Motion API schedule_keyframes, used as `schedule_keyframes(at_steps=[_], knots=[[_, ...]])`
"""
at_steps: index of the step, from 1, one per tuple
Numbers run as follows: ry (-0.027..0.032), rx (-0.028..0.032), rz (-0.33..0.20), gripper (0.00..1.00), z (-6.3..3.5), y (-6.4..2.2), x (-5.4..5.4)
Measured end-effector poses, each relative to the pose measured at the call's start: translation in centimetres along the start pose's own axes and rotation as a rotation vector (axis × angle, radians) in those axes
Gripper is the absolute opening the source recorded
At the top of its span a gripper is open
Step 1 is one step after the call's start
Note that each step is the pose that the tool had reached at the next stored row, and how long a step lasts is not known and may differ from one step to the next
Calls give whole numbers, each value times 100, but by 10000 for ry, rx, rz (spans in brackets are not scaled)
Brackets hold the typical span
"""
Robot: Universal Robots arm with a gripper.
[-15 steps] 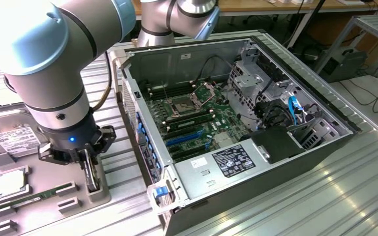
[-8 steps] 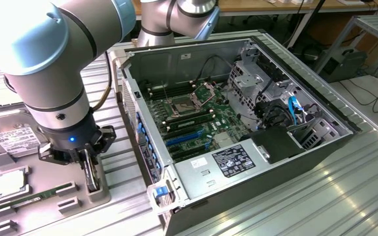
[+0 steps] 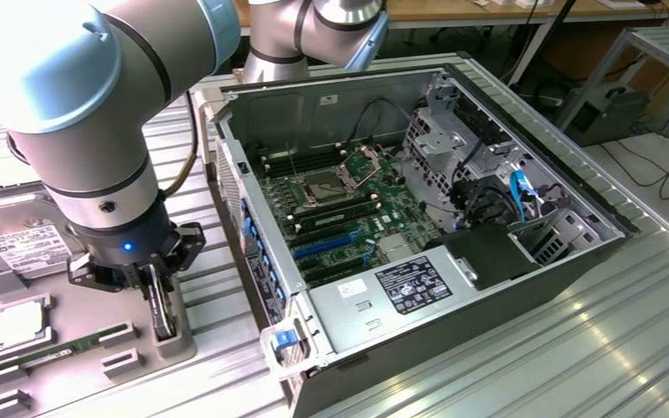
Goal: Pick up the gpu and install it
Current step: 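Pick up the gpu and move the gpu toward the slot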
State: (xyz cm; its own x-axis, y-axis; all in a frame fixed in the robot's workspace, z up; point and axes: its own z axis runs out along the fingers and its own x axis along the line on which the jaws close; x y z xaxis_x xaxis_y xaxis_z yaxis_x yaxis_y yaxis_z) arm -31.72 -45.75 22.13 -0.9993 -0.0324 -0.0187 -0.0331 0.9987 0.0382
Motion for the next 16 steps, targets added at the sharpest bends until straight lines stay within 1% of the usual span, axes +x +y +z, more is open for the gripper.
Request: schedule_keyframes(at_steps=[6, 16], knots=[[0, 0, 0, 28, -26, 1, -1], [0, 0, 0, 28, -121, 5, -2]])
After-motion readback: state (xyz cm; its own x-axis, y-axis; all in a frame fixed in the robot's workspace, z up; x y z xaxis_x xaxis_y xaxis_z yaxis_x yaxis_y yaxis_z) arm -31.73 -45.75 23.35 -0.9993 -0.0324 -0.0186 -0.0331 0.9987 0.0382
